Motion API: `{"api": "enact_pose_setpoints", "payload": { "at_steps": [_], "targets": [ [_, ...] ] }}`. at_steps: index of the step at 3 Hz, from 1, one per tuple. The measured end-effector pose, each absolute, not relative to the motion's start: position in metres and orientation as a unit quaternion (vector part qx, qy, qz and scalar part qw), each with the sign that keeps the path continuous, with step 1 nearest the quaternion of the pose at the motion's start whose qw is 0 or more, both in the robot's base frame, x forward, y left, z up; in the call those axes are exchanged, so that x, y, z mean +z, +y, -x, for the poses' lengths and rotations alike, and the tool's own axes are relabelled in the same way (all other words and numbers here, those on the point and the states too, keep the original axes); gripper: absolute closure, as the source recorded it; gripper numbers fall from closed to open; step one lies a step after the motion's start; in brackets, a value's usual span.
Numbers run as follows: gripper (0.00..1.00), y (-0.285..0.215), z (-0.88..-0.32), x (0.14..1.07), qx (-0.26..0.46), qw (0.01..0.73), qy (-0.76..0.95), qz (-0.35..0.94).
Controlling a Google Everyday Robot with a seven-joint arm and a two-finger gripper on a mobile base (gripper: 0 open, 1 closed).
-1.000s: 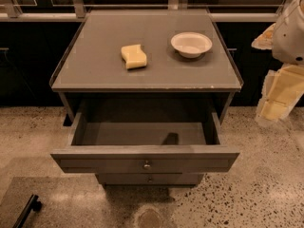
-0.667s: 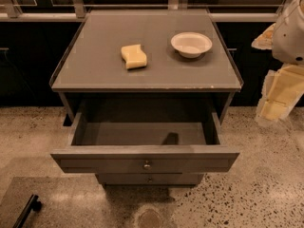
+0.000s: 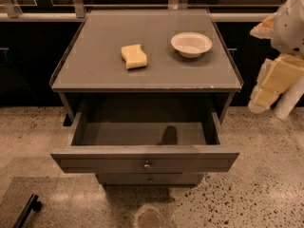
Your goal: Place sponge into top drawer
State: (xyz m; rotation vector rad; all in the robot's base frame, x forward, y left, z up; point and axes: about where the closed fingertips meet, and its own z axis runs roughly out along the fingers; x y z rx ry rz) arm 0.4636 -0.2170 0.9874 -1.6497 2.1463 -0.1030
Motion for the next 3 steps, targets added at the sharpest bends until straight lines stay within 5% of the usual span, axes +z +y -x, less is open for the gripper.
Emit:
{"api": "enact_pose_setpoints", "payload": {
  "at_steps": [2,3],
  "targets": [
    [0.0,-0.2,-0.588,0.974,0.054,0.293,0.752,0.588],
    [0.0,-0.147,-0.677,0.956,0.11,0.303,0.738,0.594]
  ]
}}
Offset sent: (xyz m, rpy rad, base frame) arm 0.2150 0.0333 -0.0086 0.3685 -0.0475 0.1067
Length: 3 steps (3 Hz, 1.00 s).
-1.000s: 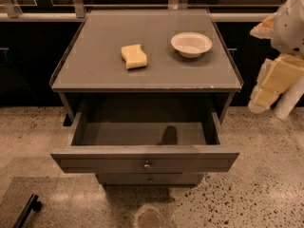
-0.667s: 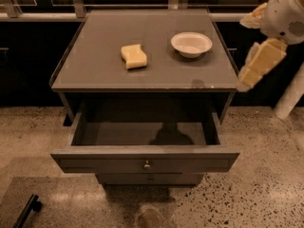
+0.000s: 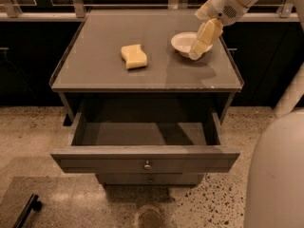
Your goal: Place sponge into top drawer
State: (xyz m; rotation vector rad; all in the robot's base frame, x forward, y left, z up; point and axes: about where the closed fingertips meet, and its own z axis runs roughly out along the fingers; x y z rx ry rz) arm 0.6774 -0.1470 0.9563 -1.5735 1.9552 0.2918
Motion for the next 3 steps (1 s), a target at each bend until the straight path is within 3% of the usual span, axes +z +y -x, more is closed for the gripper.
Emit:
{"api": "enact_pose_setpoints", "payload": {
  "at_steps": [2,3],
  "targets": [
    [0.0,-0.151,-0.687,0.962,0.105,0.335,0.743,0.57],
    [0.0,-0.151,-0.707,0.954,0.129,0.386,0.752,0.519]
  ]
}}
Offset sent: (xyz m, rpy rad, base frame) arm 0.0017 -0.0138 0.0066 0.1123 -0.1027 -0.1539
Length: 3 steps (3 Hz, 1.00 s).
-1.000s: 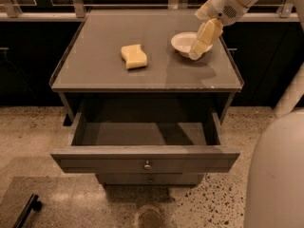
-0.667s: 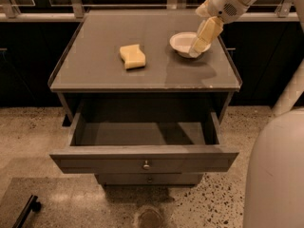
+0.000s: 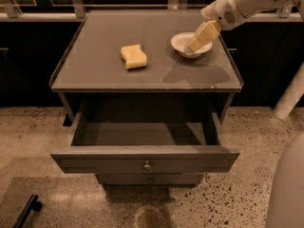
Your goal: Place sponge into top drawer
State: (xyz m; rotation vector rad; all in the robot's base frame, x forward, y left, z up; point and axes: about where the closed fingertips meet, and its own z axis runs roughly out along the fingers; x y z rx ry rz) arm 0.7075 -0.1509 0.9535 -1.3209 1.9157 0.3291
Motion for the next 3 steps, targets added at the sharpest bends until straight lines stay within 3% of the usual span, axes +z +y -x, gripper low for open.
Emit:
{"api": "enact_pose_setpoints", "payload": {
  "at_steps": [2,3],
  "targets": [
    [0.0,-0.12,-0.759,0.935,0.191,0.437,0.747,0.464],
    [0.0,-0.094,-0.769,0.917,0.228,0.428,0.743,0.462]
  ]
}}
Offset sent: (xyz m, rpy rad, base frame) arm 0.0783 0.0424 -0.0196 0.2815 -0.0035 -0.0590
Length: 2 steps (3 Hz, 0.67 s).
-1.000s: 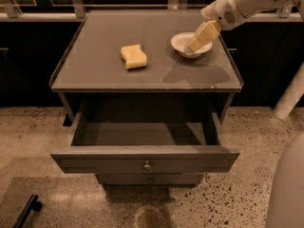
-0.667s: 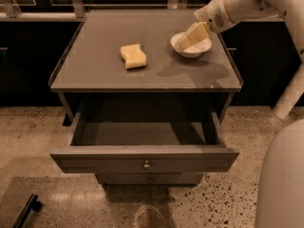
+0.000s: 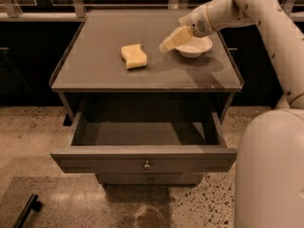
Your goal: Place sponge into top drawer
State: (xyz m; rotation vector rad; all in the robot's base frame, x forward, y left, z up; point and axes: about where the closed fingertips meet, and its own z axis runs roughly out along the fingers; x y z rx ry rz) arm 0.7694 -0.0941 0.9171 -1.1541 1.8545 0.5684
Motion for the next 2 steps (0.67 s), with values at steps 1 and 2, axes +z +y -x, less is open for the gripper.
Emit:
{"api": "enact_pose_setpoints", "payload": {
  "at_steps": [1,2],
  "targets": [
    [0.0,-0.067,-0.776,0.903,0.263,0.417,0.733,0.469],
    [0.0,-0.04,-0.78,0.894,0.292,0.405,0.721,0.48]
  ]
}}
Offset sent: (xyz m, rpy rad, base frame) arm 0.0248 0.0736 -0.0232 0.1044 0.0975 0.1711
